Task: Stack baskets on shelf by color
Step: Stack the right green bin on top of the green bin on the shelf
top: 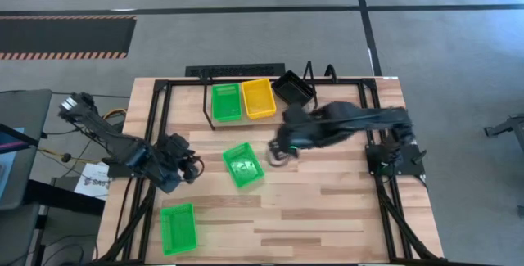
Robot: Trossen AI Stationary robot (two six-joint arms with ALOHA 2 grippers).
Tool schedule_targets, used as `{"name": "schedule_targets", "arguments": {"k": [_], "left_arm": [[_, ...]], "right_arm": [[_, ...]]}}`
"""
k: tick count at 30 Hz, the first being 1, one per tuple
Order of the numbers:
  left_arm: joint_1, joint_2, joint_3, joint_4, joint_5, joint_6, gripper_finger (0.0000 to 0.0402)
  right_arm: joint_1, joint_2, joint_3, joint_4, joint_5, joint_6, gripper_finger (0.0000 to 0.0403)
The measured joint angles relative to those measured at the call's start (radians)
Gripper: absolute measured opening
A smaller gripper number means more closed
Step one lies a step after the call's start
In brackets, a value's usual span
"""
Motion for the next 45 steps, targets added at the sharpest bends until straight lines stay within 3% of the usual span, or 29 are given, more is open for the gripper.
{"name": "schedule_targets", "arguments": {"k": [6,13,22,27,30,45], "left_arm": [[0.002,0.126,-0.074,0.146,-0.013,-0.283,0.0125],[0.025,0.377,-0.025,0.290,0.014,-0.542,0.0125],[0.106,0.558,0.196,0.284,0.080,-0.476,0.0125],[0.199,0.572,0.220,0.284,0.329,-0.364,0.0125],[0.242,0.570,0.221,0.285,0.414,-0.327,0.0125],[0.339,0.572,0.219,0.296,0.436,-0.435,0.0125]], "right_arm": [[0.124,-0.128,-0.010,-0.008,0.133,-0.139,0.0187],[0.200,-0.248,-0.010,-0.008,0.218,-0.350,0.0185],[0.196,-0.292,-0.011,-0.009,0.253,-0.482,0.0183],[0.196,-0.290,-0.011,-0.008,0.250,-0.509,0.0183],[0.196,-0.289,-0.011,-0.008,0.245,-0.524,0.0184],[0.189,-0.289,-0.011,-0.008,0.246,-0.655,0.0181]]}}
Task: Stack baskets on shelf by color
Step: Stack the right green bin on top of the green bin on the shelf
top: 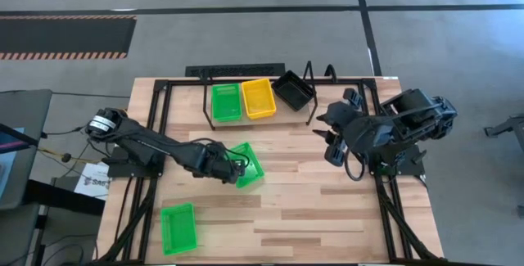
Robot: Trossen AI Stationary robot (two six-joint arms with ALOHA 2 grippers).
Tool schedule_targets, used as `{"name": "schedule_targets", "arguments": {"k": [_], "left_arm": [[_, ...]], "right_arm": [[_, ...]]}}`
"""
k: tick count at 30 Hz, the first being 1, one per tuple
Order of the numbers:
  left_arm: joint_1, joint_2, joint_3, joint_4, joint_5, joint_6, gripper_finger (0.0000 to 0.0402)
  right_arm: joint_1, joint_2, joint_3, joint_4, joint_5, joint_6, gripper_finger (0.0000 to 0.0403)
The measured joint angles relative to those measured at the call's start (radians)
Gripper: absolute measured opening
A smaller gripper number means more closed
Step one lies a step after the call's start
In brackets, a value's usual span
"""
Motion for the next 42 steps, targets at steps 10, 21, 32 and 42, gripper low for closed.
{"name": "schedule_targets", "arguments": {"k": [10,21,32,42], "left_arm": [[0.008,0.105,-0.001,0.073,0.042,-0.062,0.0125],[0.052,0.193,0.005,0.174,0.075,0.091,0.0125],[0.023,0.173,0.018,-0.174,0.152,0.097,0.0125],[0.041,0.173,0.018,-0.146,0.082,0.235,0.0125]], "right_arm": [[-0.020,0.000,0.000,0.005,0.008,-0.081,0.0178],[-0.046,0.000,0.000,0.007,0.008,-0.118,0.0176],[-0.059,0.000,0.000,0.000,0.008,-0.118,0.0173],[-0.058,0.000,0.000,0.000,0.008,-0.114,0.0172]]}}
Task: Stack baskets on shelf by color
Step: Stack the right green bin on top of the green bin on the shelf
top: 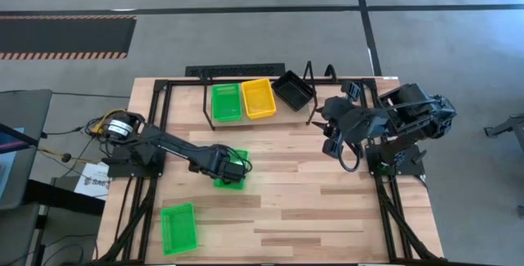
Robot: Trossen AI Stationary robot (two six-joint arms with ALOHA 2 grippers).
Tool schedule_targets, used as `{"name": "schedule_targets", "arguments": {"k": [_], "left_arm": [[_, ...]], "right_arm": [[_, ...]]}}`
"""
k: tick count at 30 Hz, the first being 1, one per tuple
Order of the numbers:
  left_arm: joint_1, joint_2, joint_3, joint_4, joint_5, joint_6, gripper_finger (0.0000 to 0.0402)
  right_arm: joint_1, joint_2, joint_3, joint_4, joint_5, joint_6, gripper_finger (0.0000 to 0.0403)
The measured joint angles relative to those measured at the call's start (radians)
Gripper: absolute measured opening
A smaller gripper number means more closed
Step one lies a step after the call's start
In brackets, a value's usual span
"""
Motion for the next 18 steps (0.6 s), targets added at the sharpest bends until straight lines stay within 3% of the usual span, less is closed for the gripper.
{"name": "schedule_targets", "arguments": {"k": [3,7,12,18], "left_arm": [[0.014,0.000,0.000,0.024,0.002,0.068,0.0102],[0.020,0.000,0.012,0.042,0.001,0.167,0.0017],[0.016,-0.006,0.139,-0.073,-0.048,0.214,0.0002],[-0.015,-0.079,0.489,-0.497,-0.400,0.071,0.0000]], "right_arm": [[0.000,0.000,0.000,0.000,0.000,0.000,0.0170],[0.000,0.000,0.000,0.000,0.000,0.000,0.0169],[0.000,0.000,0.000,0.000,0.000,0.001,0.0170],[0.000,0.000,0.000,0.000,0.000,0.000,0.0167]]}}
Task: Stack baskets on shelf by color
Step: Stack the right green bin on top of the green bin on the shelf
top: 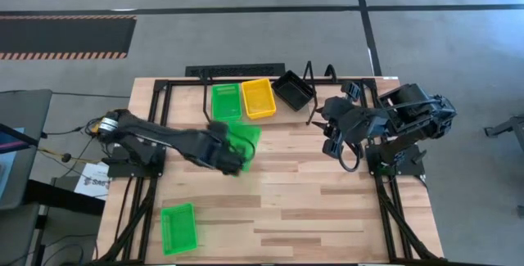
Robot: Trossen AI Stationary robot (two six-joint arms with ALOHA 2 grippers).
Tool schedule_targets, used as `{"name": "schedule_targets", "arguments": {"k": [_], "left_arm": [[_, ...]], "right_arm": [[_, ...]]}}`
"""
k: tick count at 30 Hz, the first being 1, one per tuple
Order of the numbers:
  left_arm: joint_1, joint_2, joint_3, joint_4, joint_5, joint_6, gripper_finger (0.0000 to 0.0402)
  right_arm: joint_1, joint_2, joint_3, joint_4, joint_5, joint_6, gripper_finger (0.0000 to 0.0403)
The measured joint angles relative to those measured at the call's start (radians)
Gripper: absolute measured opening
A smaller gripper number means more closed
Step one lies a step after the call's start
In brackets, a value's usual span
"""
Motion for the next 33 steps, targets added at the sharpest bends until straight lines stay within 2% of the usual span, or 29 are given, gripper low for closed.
{"name": "schedule_targets", "arguments": {"k": [3,5,9,12,18,22,26,33], "left_arm": [[0.018,-0.040,0.136,-0.125,-0.150,-0.053,0.0000],[0.049,-0.071,0.188,-0.133,-0.216,-0.075,0.0000],[0.151,-0.119,0.215,-0.108,-0.260,-0.023,0.0000],[0.246,-0.126,0.215,-0.073,-0.201,0.024,0.0000],[0.379,-0.059,0.214,0.168,-0.065,0.297,0.0000],[0.442,-0.026,0.213,0.077,0.025,0.313,0.0000],[0.468,-0.013,0.213,-0.042,0.038,0.240,0.0000],[0.504,-0.007,0.213,0.035,0.086,0.293,0.0000]], "right_arm": [[0.000,0.000,0.000,0.000,0.000,-0.001,0.0166],[0.000,0.000,0.000,0.000,0.000,-0.001,0.0167],[0.000,0.000,0.000,0.000,0.000,-0.002,0.0165],[0.000,0.000,0.000,0.000,0.000,-0.016,0.0164],[0.000,0.000,0.000,0.000,0.000,-0.017,0.0165],[0.000,0.000,0.000,0.000,0.000,-0.019,0.0165],[0.003,0.000,0.000,0.000,0.000,-0.020,0.0165],[0.003,0.000,0.000,0.000,-0.004,-0.020,0.0166]]}}
